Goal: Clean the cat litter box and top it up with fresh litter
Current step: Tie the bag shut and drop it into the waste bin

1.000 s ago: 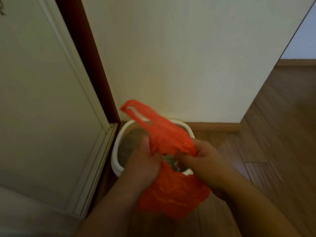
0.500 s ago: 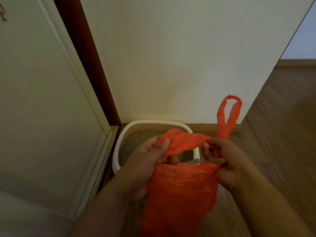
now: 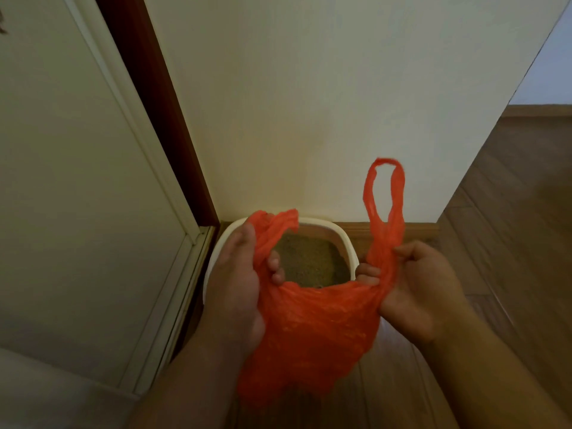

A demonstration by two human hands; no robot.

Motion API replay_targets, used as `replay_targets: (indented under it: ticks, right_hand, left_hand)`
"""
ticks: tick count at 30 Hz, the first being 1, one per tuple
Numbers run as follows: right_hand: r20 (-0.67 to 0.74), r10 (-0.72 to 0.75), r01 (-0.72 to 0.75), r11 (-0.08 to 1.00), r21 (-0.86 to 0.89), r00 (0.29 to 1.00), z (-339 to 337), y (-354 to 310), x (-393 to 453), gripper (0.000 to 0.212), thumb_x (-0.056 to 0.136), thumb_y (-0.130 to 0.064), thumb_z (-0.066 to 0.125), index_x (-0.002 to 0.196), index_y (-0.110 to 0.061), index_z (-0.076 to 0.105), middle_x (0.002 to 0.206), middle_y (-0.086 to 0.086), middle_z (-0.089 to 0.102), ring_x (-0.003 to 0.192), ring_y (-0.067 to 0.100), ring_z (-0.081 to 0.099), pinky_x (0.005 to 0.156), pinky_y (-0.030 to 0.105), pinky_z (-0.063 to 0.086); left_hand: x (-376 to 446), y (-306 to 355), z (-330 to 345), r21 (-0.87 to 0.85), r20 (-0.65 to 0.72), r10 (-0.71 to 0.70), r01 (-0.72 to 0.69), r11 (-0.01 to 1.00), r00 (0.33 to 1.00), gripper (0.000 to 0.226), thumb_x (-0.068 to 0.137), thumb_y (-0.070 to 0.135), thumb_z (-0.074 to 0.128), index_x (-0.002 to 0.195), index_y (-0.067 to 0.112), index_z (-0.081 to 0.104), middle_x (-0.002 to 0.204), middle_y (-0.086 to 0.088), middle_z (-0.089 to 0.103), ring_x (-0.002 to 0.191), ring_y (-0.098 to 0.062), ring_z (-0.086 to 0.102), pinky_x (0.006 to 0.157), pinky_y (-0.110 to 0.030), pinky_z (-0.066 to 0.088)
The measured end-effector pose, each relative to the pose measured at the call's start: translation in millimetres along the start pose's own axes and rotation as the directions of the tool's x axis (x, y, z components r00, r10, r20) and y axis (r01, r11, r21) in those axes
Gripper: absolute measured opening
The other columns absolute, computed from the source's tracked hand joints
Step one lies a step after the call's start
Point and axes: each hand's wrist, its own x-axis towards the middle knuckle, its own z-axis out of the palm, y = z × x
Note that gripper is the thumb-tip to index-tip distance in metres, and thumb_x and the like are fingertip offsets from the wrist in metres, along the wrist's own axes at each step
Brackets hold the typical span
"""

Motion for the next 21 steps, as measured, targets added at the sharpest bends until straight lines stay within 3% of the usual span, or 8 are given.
replay_targets:
  ticks: [2,4,7,11,14,17,21]
  right_hand:
    - [-0.106,-0.053,0.040,0.992,-0.117,0.993,1.2,5.6,6.0,0.026,0.090,-0.007,0.042,0.114,-0.008,0.052,0.077,0.006,0.042,0.062,0.013,0.040,0.061,0.025,0.032]
    - [-0.158,-0.169,0.108,0.935,-0.337,0.973,2.4,11.6,11.0,0.023,0.090,0.005,0.044,0.109,0.001,0.055,0.076,0.009,0.045,0.060,0.014,0.042,0.057,0.027,0.034]
    - [-0.065,-0.219,0.143,0.805,-0.576,0.973,2.4,21.2,11.5,0.019,0.091,0.007,0.056,0.103,0.001,0.069,0.082,0.025,0.063,0.066,0.028,0.057,0.059,0.038,0.052]
    - [0.146,-0.046,0.128,0.771,-0.624,0.988,10.3,28.4,-0.6,0.015,0.091,0.006,0.056,0.086,0.006,0.071,0.077,0.022,0.069,0.065,0.028,0.067,0.062,0.037,0.057]
    - [0.306,0.082,0.125,0.790,-0.600,0.949,15.1,28.9,-6.0,0.017,0.091,0.005,0.049,0.088,0.019,0.057,0.079,0.024,0.059,0.072,0.031,0.058,0.072,0.038,0.052]
    - [0.305,0.068,0.136,0.787,-0.601,0.950,11.6,30.6,-4.4,0.025,0.098,-0.009,0.056,0.106,0.014,0.062,0.093,0.028,0.063,0.083,0.035,0.058,0.084,0.047,0.050]
    - [0.245,-0.051,0.197,0.759,-0.621,0.968,11.7,37.9,2.5,0.029,0.093,-0.029,0.066,0.104,-0.003,0.072,0.097,0.036,0.064,0.081,0.035,0.060,0.087,0.050,0.052]
  left_hand:
    - [-3.8,-2.4,1.8,0.105,0.039,0.076,-0.080,0.991,0.996,0.031,0.102,0.047,0.047,0.118,0.035,0.071,0.072,-0.004,0.063,0.052,-0.013,0.049,0.051,-0.029,0.044]
    - [-6.5,-7.9,3.4,0.232,0.119,0.169,-0.193,0.953,0.978,0.030,0.103,0.041,0.045,0.120,0.043,0.070,0.083,-0.005,0.070,0.055,-0.012,0.051,0.053,-0.030,0.045]
    - [-10.0,-15.7,4.9,0.362,0.250,0.235,-0.316,0.877,0.939,0.035,0.105,0.025,0.045,0.124,0.043,0.068,0.093,-0.004,0.072,0.059,-0.010,0.055,0.056,-0.028,0.048]
    - [-12.1,-21.0,4.5,0.534,0.419,0.169,-0.393,0.748,0.892,0.039,0.106,0.019,0.045,0.132,0.043,0.061,0.094,0.003,0.070,0.071,-0.004,0.060,0.062,-0.021,0.050]
    - [-6.6,-25.0,2.0,0.655,0.403,0.181,-0.420,0.628,0.897,0.036,0.106,0.014,0.048,0.127,0.041,0.060,0.090,0.002,0.069,0.074,-0.015,0.066,0.070,-0.036,0.058]
    - [-3.0,-22.7,1.0,0.672,0.407,0.197,-0.438,0.598,0.892,0.031,0.103,0.012,0.054,0.119,0.038,0.059,0.092,0.007,0.069,0.064,-0.017,0.066,0.062,-0.035,0.059]
    - [-5.2,-23.0,3.8,0.673,0.326,0.236,-0.400,0.622,0.915,0.026,0.094,0.016,0.069,0.106,0.032,0.052,0.092,0.003,0.067,0.062,-0.014,0.071,0.062,-0.037,0.062]
